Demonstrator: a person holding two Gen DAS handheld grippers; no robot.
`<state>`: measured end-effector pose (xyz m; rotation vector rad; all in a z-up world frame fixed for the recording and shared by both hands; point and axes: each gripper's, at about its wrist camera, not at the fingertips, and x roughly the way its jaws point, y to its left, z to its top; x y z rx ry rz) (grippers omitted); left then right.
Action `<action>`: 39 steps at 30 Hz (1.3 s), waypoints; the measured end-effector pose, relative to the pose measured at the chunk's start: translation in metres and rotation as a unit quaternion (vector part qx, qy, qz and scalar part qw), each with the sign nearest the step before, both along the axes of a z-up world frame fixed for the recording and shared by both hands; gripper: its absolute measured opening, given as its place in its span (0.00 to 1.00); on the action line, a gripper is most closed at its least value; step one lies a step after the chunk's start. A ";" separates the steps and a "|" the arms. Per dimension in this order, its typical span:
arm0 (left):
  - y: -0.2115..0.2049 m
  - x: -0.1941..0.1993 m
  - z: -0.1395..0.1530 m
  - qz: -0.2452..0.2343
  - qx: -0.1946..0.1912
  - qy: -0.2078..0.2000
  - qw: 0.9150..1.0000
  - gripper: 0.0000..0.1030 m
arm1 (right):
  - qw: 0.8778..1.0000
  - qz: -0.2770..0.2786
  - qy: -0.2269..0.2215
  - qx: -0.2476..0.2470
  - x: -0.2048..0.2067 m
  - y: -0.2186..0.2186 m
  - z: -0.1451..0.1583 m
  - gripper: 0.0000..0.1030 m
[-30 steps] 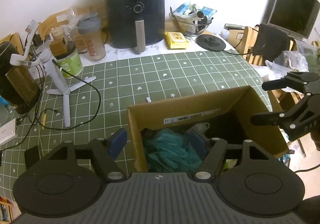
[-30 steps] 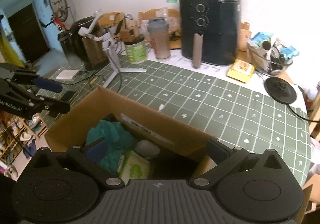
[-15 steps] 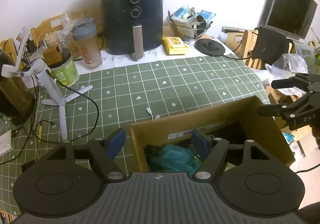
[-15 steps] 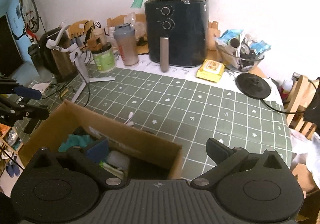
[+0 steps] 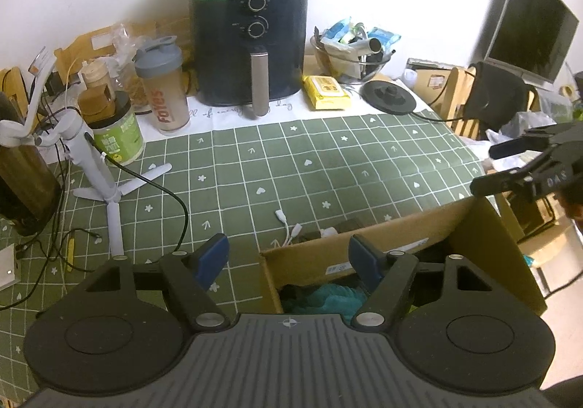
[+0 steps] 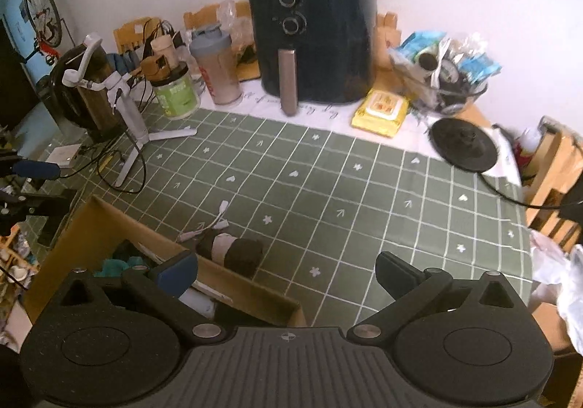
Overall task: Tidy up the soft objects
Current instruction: 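Move the right tool to the black-and-white taped roll and grasp it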
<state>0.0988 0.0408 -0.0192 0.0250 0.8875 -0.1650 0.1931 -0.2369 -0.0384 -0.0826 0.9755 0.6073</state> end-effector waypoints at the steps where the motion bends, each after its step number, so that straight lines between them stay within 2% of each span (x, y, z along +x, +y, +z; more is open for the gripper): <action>1: 0.002 0.000 0.000 0.002 -0.003 0.000 1.000 0.70 | 1.000 0.002 0.012 0.001 0.006 0.001 -0.002 1.00; 7: 0.010 -0.003 -0.002 0.013 -0.017 0.006 1.000 0.70 | 0.995 0.022 0.089 0.025 0.045 0.006 -0.017 1.00; 13: 0.016 -0.007 -0.006 0.023 -0.032 0.011 0.999 0.70 | 0.983 0.063 0.167 0.034 0.082 0.029 -0.039 1.00; 19: 0.024 -0.012 -0.006 0.046 -0.044 0.008 0.998 0.70 | 0.971 0.090 0.221 0.020 0.116 0.063 -0.063 1.00; 23: 0.029 -0.014 -0.005 0.062 -0.047 0.006 0.997 0.70 | 0.963 0.100 0.252 -0.009 0.133 0.088 -0.079 1.00; 30: 0.041 -0.021 -0.008 0.094 -0.052 0.013 0.994 0.70 | 0.945 0.083 0.311 -0.052 0.151 0.126 -0.114 1.00; 35: 0.052 -0.026 -0.008 0.113 -0.051 0.017 0.992 0.70 | 0.923 0.055 0.375 -0.060 0.155 0.150 -0.143 1.00; 39: 0.060 -0.030 -0.010 0.132 -0.050 0.022 0.990 0.70 | 0.914 0.035 0.395 -0.087 0.157 0.168 -0.162 1.00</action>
